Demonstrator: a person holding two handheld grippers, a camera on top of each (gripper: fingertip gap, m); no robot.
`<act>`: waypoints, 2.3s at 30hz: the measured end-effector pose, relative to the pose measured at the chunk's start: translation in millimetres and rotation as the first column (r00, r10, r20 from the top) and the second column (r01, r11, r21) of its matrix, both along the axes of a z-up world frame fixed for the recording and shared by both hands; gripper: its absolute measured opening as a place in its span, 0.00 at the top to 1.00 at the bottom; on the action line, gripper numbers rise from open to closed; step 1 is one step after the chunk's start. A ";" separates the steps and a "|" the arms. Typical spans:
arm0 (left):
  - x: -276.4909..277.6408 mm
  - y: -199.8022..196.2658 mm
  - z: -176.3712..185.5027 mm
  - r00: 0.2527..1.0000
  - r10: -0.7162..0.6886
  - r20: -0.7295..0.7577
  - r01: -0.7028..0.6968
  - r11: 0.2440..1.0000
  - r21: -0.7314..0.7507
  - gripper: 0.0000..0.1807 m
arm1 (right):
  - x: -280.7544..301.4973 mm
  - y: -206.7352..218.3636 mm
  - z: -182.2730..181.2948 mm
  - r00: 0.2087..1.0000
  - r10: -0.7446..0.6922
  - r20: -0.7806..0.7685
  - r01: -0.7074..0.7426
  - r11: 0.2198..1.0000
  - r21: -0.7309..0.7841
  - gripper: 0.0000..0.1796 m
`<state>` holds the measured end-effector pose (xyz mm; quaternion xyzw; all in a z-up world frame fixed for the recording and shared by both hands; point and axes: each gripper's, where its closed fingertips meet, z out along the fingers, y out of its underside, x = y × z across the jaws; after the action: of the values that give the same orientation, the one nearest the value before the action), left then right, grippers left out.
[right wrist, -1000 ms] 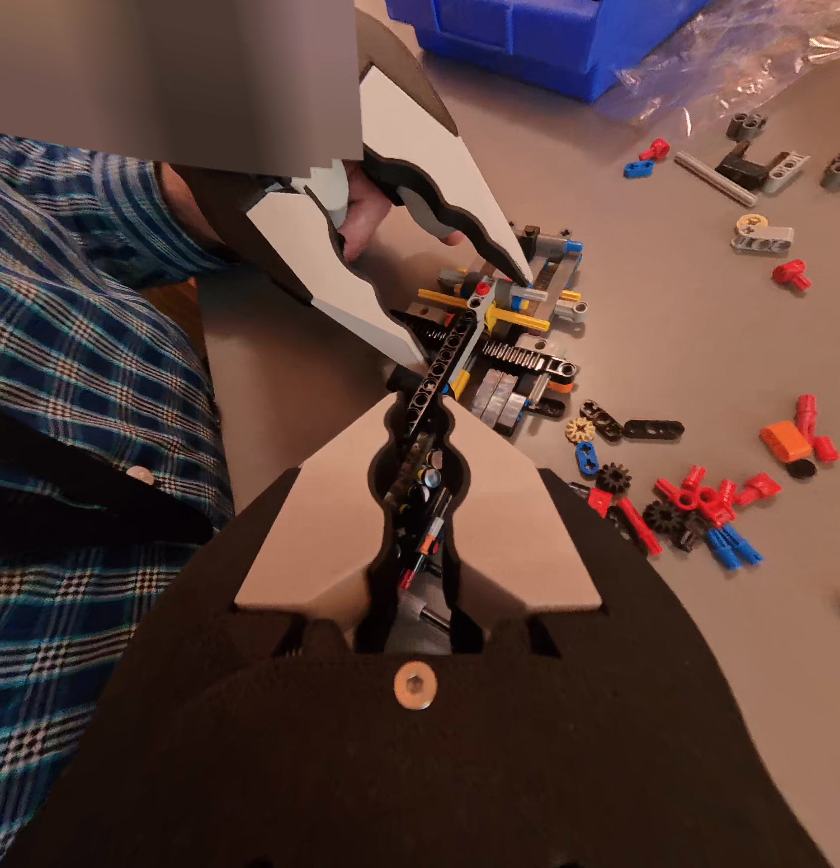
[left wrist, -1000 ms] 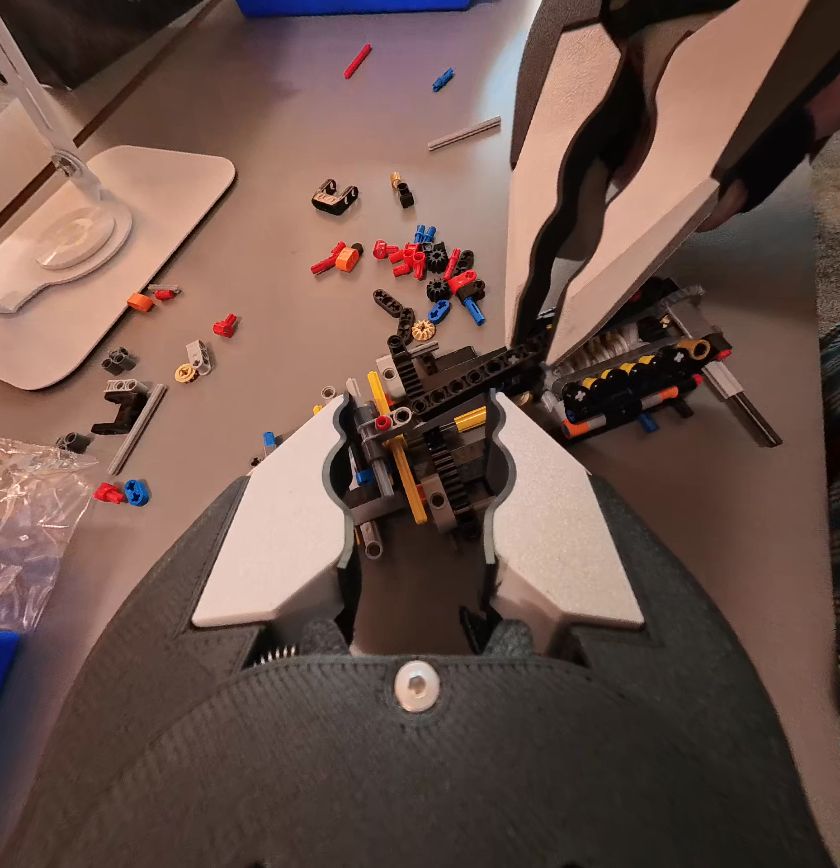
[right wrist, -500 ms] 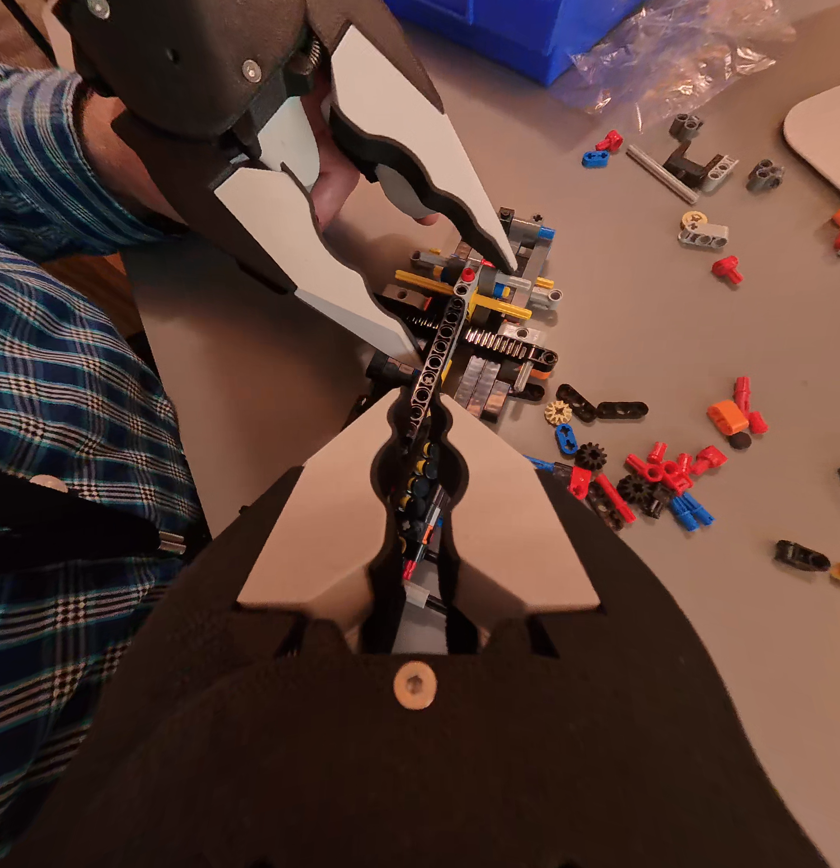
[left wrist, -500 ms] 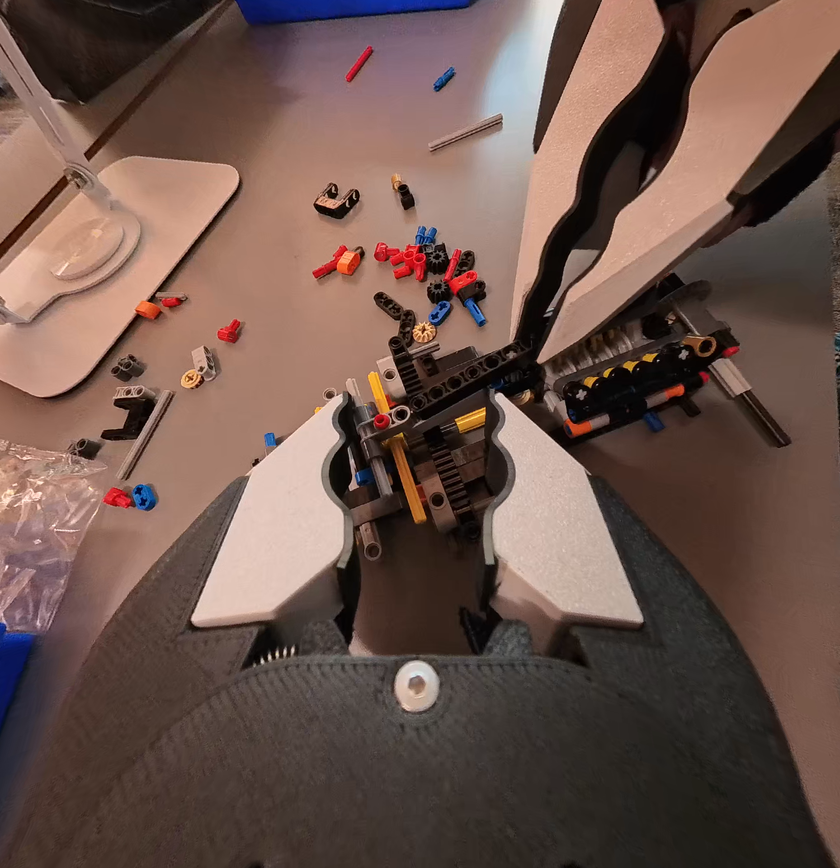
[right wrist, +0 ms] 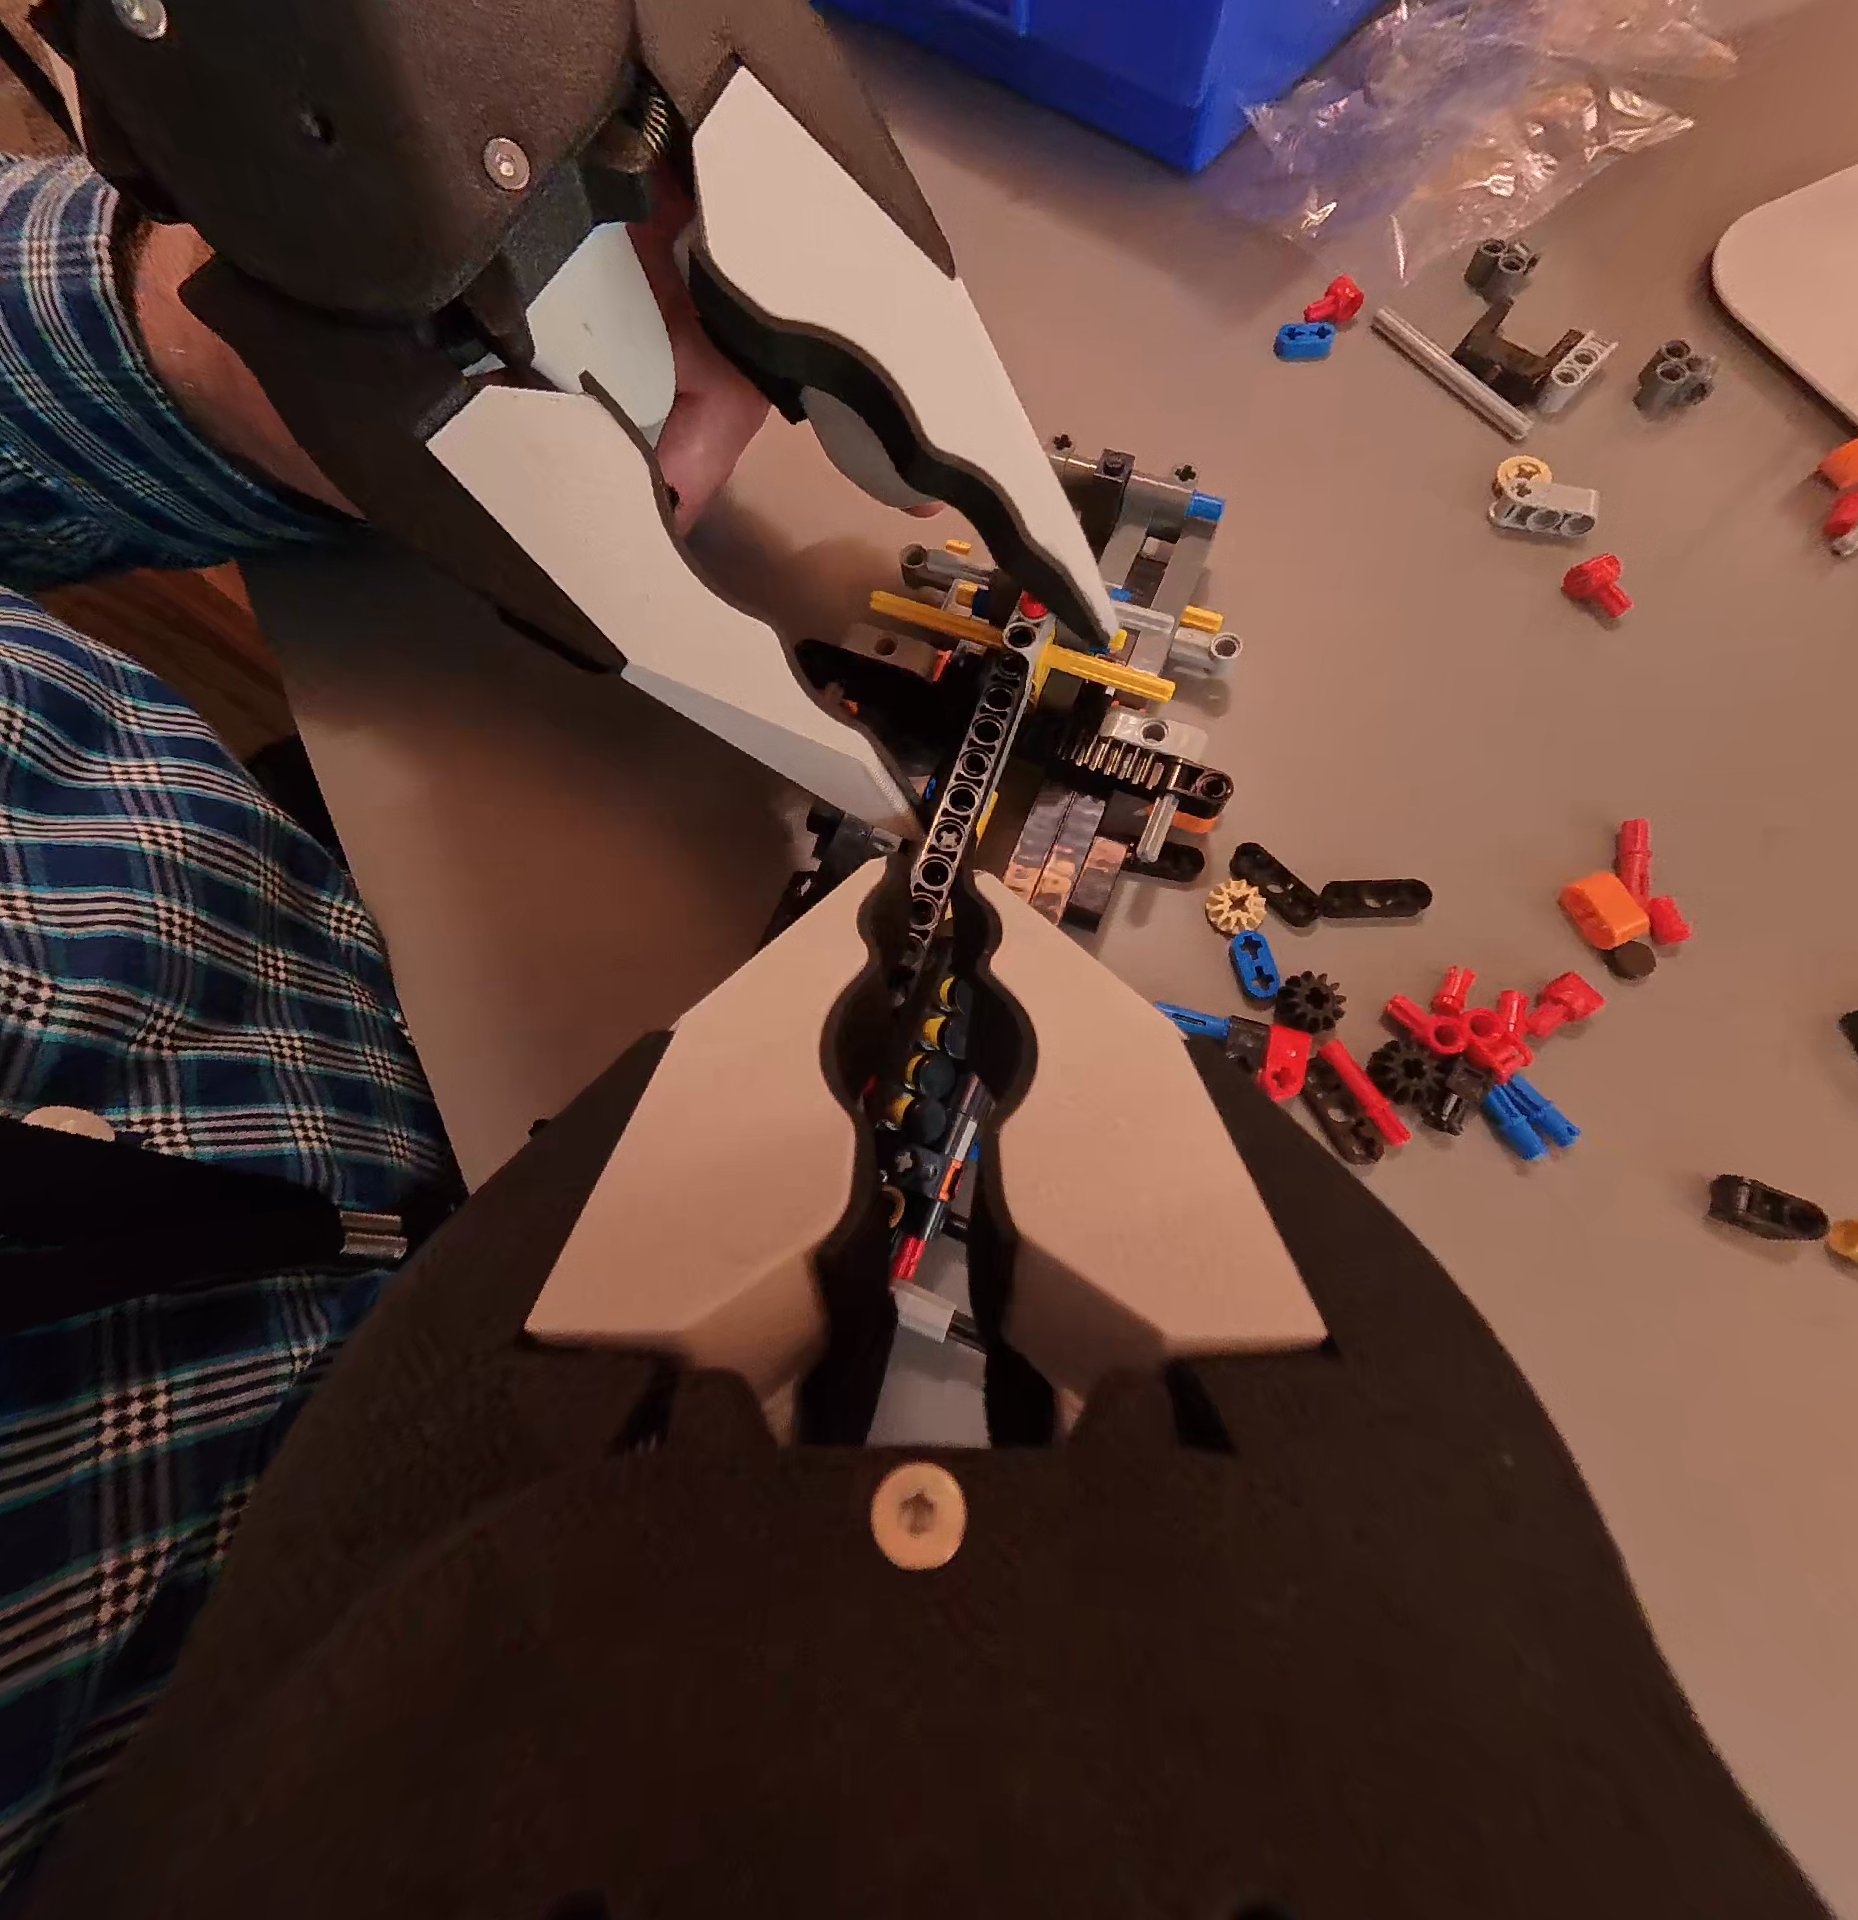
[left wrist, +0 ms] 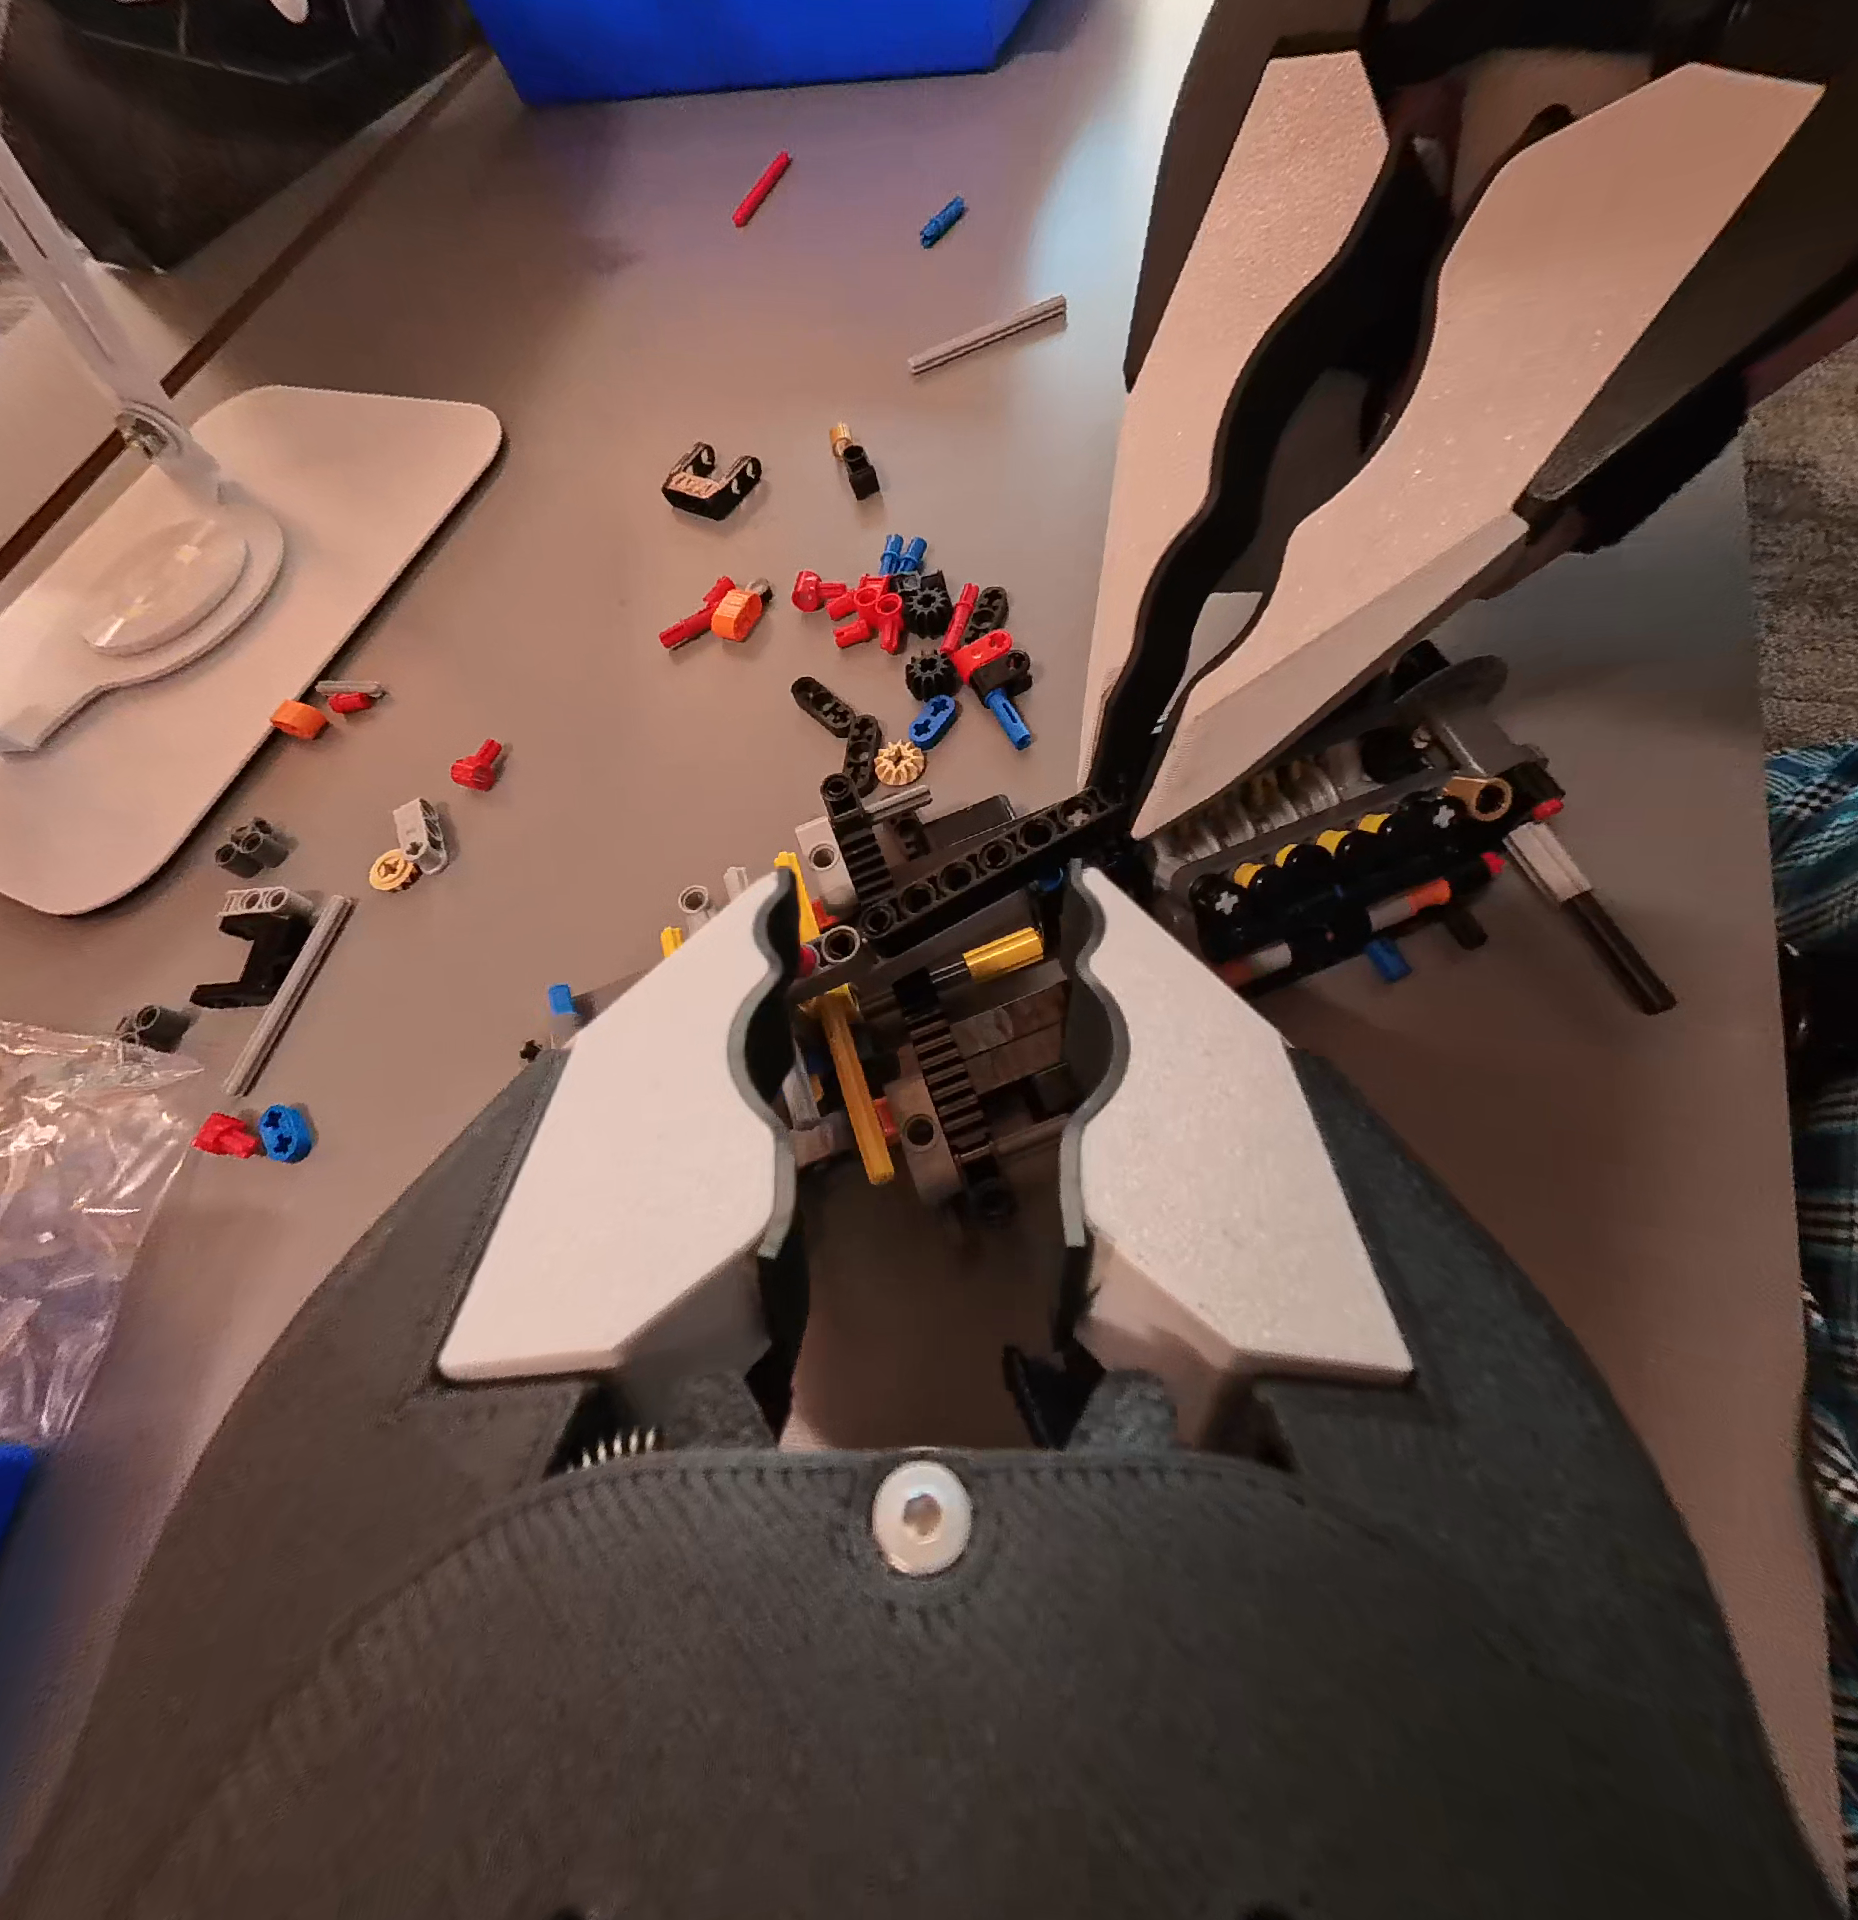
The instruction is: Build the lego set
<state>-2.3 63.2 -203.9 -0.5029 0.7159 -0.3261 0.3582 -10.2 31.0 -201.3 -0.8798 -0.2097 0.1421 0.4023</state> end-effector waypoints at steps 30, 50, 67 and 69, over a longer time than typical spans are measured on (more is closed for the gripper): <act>-2.4 -5.2 0.1 1.000 -0.026 0.006 0.026 0.999 0.023 0.81 | -1.6 -0.8 -2.0 0.996 -0.079 0.049 0.075 0.994 0.083 0.96; -2.9 -5.0 0.3 1.000 -0.025 0.012 0.025 0.999 0.042 0.82 | -2.0 -1.2 -2.7 0.987 -0.102 0.126 0.090 0.991 0.097 0.97; 4.4 5.6 -0.3 0.998 0.055 0.011 -0.055 0.997 0.056 0.82 | 8.9 8.9 -0.7 0.995 -0.025 -0.097 0.024 1.000 -0.011 0.96; 3.8 6.8 -0.1 0.999 0.037 0.011 -0.038 0.997 0.073 0.83 | 8.0 9.5 -0.1 0.995 -0.010 -0.096 0.007 0.999 -0.033 0.96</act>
<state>1.5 70.1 -204.0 -0.5011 0.7162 -0.2951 0.3858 -2.1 40.4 -201.4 -0.8793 -0.1839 0.1861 0.3981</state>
